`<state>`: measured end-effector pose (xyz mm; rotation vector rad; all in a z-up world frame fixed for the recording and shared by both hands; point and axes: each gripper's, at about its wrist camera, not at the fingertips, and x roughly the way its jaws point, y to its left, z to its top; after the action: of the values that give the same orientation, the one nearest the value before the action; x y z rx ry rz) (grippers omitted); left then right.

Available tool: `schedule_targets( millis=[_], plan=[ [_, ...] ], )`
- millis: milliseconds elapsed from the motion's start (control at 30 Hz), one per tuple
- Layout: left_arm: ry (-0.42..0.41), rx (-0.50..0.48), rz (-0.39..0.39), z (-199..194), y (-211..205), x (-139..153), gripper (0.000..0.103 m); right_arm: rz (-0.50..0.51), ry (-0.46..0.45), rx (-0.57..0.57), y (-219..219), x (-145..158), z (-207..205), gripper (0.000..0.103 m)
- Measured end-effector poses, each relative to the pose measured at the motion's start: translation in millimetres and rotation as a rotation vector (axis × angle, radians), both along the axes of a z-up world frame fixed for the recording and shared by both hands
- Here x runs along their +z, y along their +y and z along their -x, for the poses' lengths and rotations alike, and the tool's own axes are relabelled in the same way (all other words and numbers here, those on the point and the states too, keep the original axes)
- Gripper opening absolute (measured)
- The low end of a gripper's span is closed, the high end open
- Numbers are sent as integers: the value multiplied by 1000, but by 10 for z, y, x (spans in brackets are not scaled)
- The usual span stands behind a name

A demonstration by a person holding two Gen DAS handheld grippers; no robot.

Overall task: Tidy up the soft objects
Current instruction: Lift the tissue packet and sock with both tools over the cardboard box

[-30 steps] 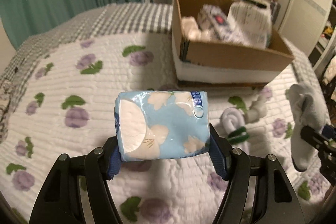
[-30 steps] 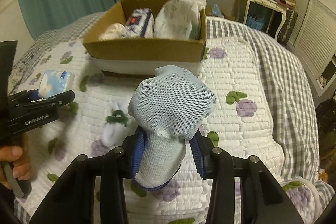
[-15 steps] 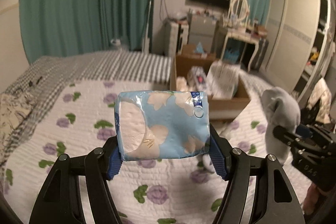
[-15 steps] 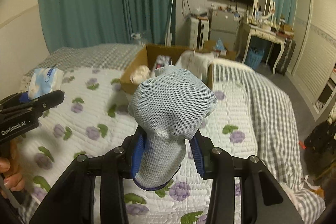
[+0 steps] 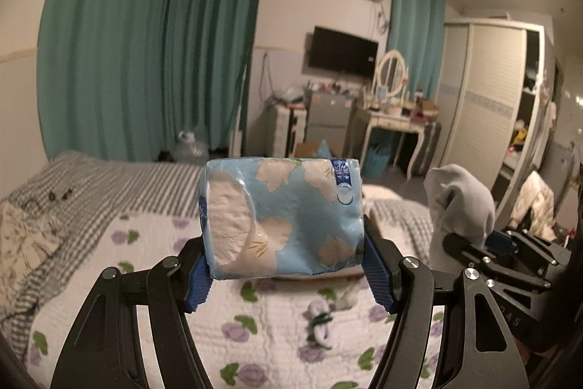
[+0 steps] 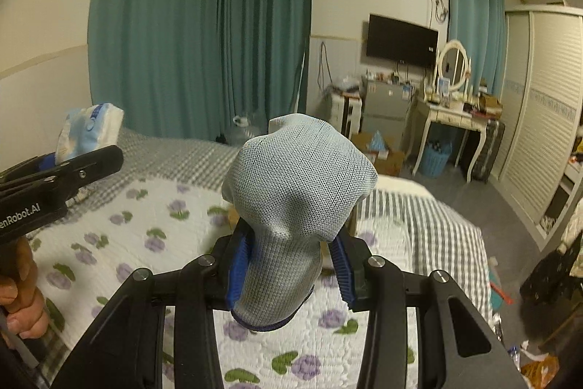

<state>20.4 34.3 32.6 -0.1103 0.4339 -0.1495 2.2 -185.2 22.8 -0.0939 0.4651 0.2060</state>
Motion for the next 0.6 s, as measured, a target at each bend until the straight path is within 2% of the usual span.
schedule_targets(
  millis=[300, 600],
  plan=[
    [-63, -19, 18, -191, -68, 246, 68, -5, -80, -12, -7, 345, -54, 41],
    [-53, -24, 25, -562, -142, 294, 68, -11, -115, -17, -89, 462, -318, 41]
  ],
)
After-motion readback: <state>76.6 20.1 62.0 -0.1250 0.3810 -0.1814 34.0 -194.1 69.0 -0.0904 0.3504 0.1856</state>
